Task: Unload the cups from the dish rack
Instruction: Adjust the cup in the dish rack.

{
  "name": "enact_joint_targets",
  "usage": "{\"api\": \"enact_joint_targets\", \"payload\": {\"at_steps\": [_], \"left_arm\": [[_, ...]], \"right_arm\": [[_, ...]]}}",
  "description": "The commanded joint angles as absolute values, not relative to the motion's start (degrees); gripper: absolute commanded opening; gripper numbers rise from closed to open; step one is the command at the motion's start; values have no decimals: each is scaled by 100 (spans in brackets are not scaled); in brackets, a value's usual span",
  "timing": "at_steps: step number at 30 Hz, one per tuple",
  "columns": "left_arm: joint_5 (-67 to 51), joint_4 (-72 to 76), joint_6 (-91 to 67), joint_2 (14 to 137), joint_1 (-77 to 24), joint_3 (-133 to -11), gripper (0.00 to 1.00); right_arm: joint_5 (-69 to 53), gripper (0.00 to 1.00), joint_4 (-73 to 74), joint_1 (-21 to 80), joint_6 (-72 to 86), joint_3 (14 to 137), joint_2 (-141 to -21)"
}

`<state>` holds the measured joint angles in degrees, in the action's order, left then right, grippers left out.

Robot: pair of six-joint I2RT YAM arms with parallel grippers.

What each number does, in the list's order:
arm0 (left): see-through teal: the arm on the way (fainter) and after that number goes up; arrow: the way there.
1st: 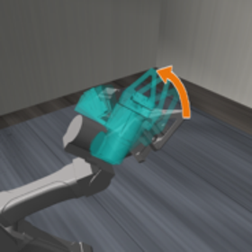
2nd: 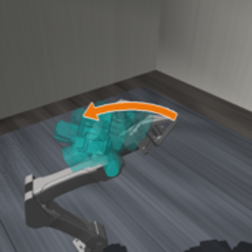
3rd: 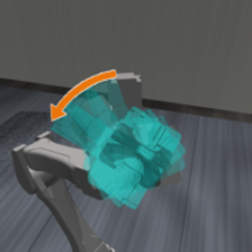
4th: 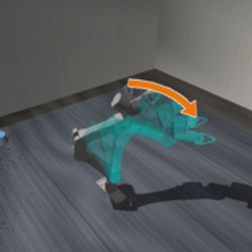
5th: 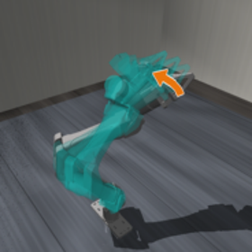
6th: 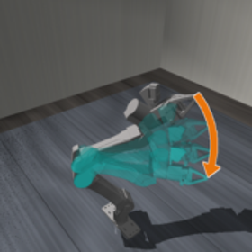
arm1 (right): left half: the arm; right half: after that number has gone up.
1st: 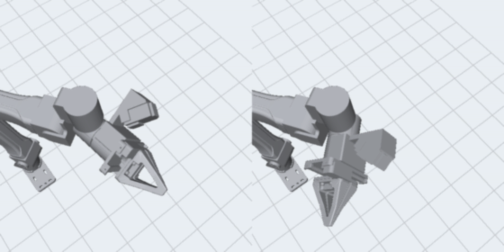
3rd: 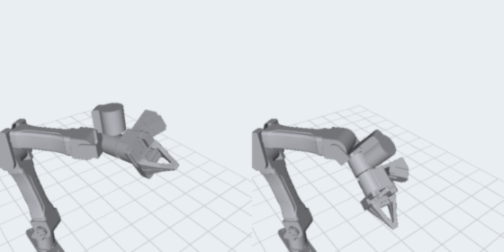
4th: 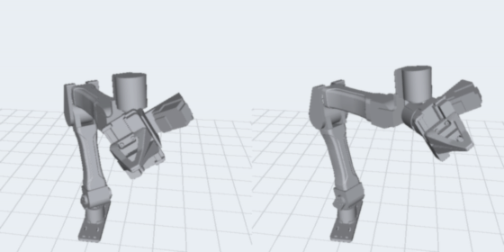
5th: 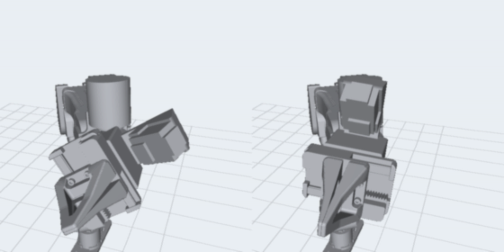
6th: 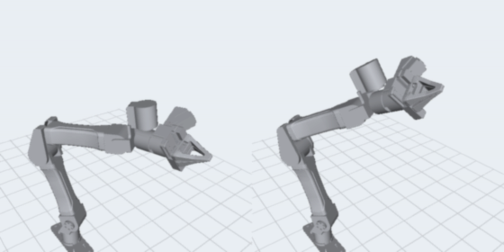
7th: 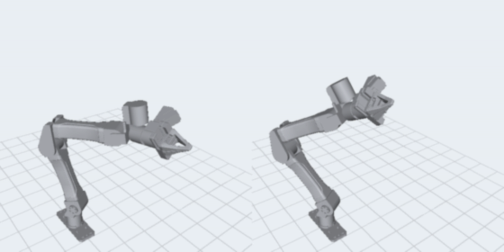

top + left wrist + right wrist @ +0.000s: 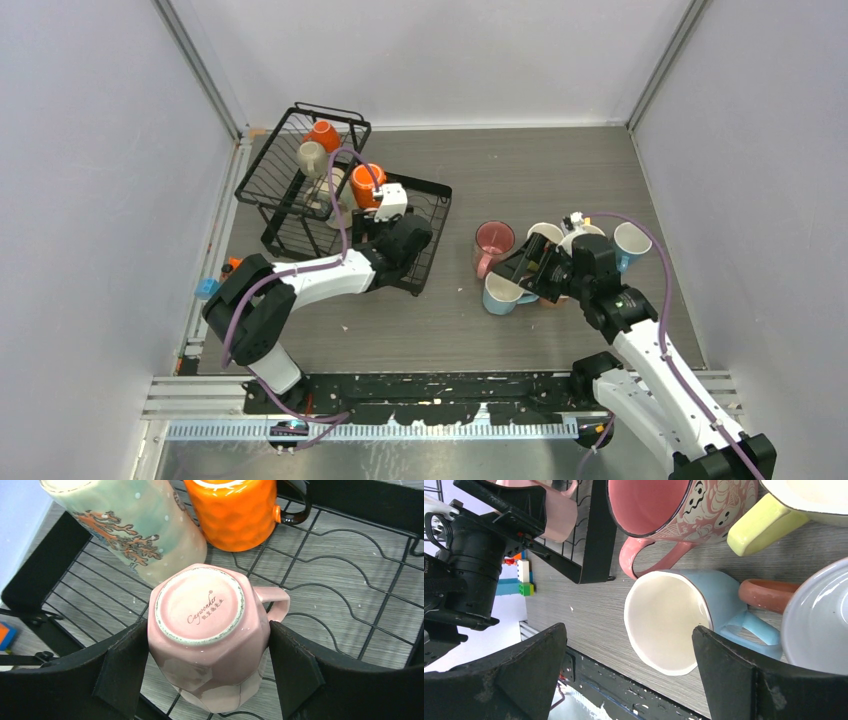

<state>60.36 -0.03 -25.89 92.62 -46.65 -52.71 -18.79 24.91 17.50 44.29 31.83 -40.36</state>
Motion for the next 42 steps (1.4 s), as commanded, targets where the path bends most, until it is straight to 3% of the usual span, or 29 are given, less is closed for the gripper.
{"api": "enact_joint_targets", "payload": {"at_steps": [1, 22, 34, 42], "left_arm": [[6101, 743, -2735, 8913, -4702, -5525, 33], [5511, 1190, -2700, 8494, -4790, -5349, 32], [5327, 3458, -1217, 9145, -4756, -5092, 32], [5151, 4178, -936, 9708, -4677, -5124, 32]], "right_arm": [[-1741, 100, 2522, 1735, 4333, 3463, -3937], [-1562, 100, 2642, 1734, 4278, 3881, -3995], [-1487, 100, 2818, 1733, 4123, 4121, -3981], [-1493, 100, 2874, 1740, 4030, 4063, -3942]]}}
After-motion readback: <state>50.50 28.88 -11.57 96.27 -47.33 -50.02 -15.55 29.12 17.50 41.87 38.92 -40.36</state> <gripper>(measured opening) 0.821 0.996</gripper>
